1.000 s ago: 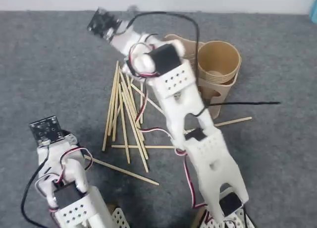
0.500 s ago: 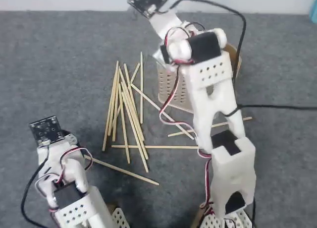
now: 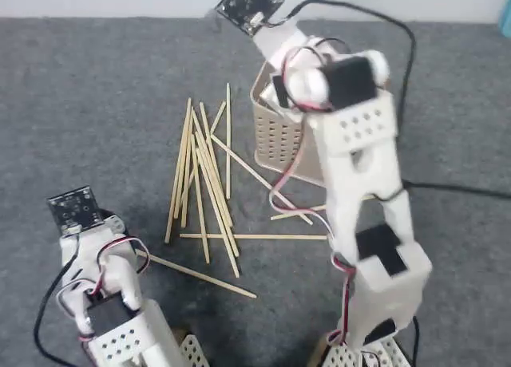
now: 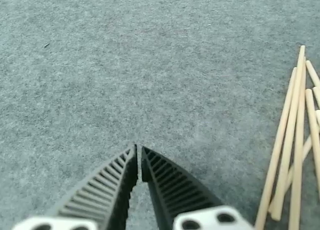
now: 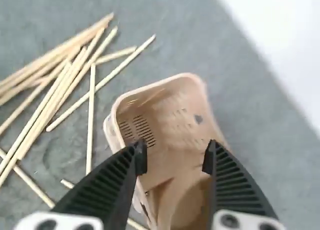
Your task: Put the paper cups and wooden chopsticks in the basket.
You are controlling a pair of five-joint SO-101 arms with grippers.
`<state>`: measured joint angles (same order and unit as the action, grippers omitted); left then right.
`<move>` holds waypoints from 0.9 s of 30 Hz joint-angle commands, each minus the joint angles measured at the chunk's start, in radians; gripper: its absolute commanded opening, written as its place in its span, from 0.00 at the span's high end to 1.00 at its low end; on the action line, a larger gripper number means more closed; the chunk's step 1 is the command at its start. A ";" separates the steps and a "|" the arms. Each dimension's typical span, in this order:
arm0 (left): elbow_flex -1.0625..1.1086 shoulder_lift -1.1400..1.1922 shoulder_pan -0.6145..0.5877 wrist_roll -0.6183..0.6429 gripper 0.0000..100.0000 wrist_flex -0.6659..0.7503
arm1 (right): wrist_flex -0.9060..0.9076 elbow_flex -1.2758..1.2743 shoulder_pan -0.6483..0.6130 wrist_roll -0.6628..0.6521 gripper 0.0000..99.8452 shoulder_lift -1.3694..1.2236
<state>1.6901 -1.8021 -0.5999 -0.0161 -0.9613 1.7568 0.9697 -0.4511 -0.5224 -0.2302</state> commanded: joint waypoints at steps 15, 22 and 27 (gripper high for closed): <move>-0.005 -0.020 0.003 -0.009 0.98 0.025 | 0.039 -0.428 -0.012 -0.405 0.79 0.173; -0.005 -0.020 0.003 -0.009 0.98 0.025 | 0.041 -0.428 -0.013 -0.465 0.80 0.174; -0.005 -0.020 0.003 -0.029 0.98 0.025 | 0.041 -0.428 -0.007 -0.503 0.80 0.170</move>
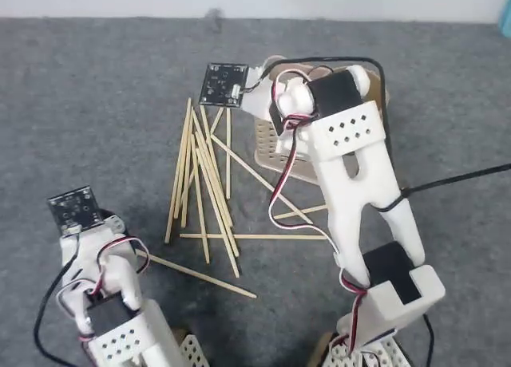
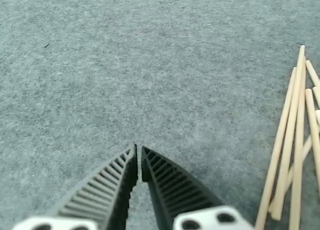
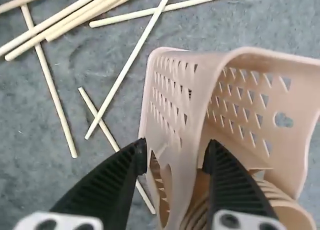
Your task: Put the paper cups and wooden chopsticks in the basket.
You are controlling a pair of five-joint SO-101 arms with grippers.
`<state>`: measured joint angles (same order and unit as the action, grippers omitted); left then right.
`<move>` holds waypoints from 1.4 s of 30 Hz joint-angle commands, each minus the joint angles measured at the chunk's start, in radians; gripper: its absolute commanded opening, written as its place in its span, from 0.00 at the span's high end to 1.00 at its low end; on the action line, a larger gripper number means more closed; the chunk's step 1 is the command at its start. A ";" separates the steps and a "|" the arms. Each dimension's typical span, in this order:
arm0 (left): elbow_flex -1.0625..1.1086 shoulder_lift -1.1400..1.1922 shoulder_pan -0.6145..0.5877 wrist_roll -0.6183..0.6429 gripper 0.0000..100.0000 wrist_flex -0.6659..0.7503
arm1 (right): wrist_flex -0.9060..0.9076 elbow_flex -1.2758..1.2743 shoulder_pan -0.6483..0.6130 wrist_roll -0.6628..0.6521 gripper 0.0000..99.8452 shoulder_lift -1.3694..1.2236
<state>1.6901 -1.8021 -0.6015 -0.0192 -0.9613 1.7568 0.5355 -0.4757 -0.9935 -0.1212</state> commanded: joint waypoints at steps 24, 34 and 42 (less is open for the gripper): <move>-0.005 -0.020 0.005 -0.044 0.98 0.023 | 0.030 0.021 0.137 -0.287 0.99 -0.127; -0.005 -0.020 0.005 -0.046 0.98 0.014 | -0.104 0.204 0.131 -0.322 0.99 -0.134; -0.005 -0.020 0.005 -0.046 0.98 0.015 | -0.104 0.215 0.127 -0.390 0.99 -0.200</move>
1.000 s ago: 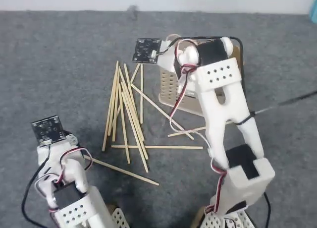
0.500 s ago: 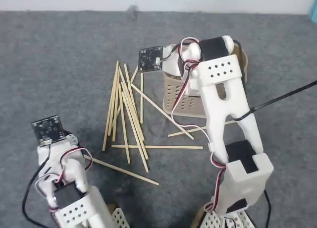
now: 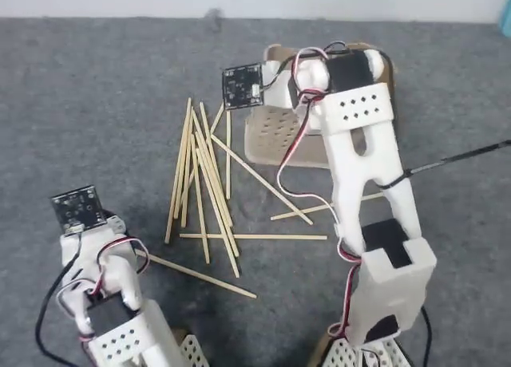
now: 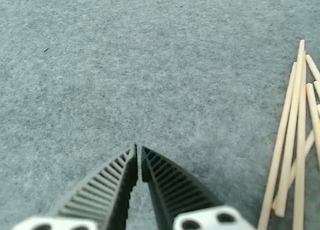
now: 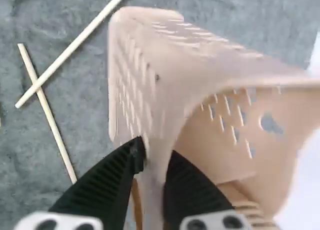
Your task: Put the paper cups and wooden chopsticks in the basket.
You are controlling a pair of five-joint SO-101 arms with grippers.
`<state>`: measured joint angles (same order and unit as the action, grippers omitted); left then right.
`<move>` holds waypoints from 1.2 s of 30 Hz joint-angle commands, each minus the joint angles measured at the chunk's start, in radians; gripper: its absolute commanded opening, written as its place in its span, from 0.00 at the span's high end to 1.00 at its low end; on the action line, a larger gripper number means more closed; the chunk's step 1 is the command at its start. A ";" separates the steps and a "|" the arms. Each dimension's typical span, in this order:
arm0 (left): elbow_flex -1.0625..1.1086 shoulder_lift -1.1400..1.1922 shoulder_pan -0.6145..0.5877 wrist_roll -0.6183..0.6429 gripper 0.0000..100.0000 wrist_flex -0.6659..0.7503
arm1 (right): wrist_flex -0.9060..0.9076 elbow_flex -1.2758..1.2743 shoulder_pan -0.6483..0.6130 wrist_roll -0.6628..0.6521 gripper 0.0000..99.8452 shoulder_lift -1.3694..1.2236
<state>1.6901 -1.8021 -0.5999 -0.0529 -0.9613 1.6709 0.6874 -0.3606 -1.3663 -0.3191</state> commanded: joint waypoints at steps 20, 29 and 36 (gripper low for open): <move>-0.005 -0.020 0.003 -0.012 0.98 0.015 | 0.054 0.319 0.094 -0.037 0.99 -0.268; -0.005 -0.020 0.003 -0.012 0.98 0.015 | 0.107 0.506 0.015 0.176 0.84 -0.265; -0.005 -0.020 0.003 -0.014 0.98 0.015 | 0.127 0.707 -0.002 0.305 0.84 -0.255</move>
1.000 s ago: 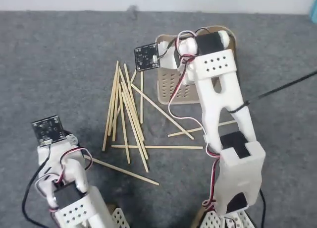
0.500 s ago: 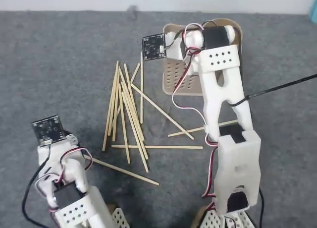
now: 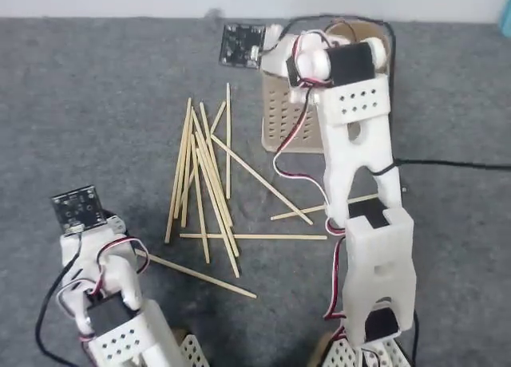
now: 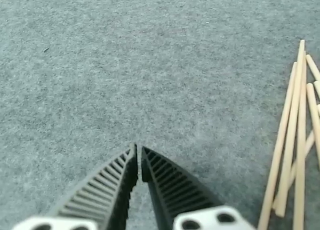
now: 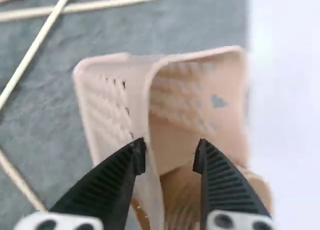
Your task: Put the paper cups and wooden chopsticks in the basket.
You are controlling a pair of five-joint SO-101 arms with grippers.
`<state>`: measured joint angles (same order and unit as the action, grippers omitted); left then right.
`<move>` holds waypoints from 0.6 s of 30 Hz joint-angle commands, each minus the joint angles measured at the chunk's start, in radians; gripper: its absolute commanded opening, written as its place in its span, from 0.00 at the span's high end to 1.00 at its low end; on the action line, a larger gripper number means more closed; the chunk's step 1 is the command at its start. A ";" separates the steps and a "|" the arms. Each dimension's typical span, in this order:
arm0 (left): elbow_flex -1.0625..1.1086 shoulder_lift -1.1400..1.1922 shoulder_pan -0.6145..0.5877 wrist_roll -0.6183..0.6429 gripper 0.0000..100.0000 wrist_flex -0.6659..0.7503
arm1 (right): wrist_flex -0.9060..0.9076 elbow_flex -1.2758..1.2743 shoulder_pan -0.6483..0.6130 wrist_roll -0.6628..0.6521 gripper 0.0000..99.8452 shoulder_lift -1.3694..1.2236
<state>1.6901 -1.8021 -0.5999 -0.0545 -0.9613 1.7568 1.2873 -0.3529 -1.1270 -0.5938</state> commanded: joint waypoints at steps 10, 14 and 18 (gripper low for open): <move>-0.005 -0.020 0.003 -0.012 0.98 0.015 | 0.041 0.110 -0.134 0.368 0.84 0.166; -0.005 -0.020 0.003 -0.012 0.98 0.015 | 0.027 -0.032 -0.252 0.473 0.84 0.139; -0.005 -0.020 0.003 -0.012 0.98 0.014 | -0.064 -0.170 -0.331 0.488 0.84 0.047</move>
<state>1.6901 -1.8021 -0.5999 -0.0575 -0.9613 1.7446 1.1753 -0.6368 -0.6590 -0.5309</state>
